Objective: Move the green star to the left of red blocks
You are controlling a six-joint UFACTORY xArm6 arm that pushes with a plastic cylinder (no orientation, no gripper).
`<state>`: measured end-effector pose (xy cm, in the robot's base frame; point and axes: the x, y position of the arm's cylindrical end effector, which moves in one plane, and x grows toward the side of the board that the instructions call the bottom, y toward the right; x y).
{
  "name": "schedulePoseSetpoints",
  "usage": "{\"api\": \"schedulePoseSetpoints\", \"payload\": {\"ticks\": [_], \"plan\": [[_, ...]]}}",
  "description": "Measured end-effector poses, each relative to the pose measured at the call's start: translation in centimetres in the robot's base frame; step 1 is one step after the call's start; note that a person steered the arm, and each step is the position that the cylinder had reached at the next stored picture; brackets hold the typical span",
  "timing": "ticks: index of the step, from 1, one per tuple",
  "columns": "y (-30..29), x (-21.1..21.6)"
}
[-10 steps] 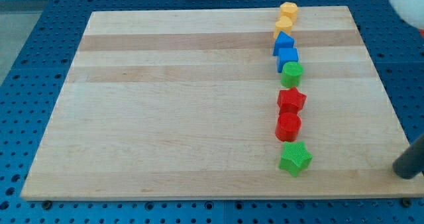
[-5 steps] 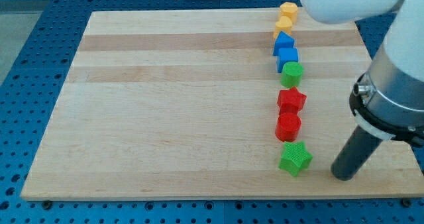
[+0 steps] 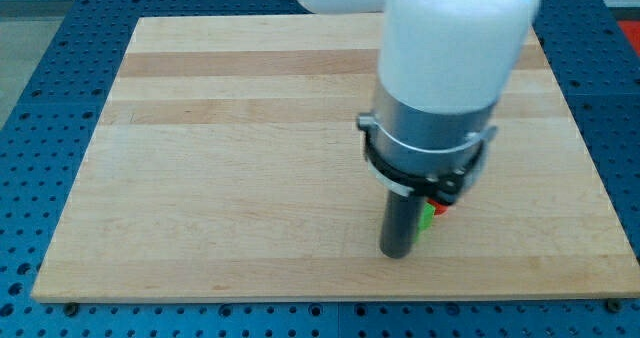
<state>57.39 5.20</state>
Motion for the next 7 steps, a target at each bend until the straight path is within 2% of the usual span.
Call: {"api": "schedulePoseSetpoints", "payload": {"ticks": [1, 2, 3, 4, 5, 7], "plan": [[-2.4, -2.2], [-0.2, -0.2], [2.9, -0.8], [2.9, -2.6], [2.5, -2.1], [7.5, -1.4]]}}
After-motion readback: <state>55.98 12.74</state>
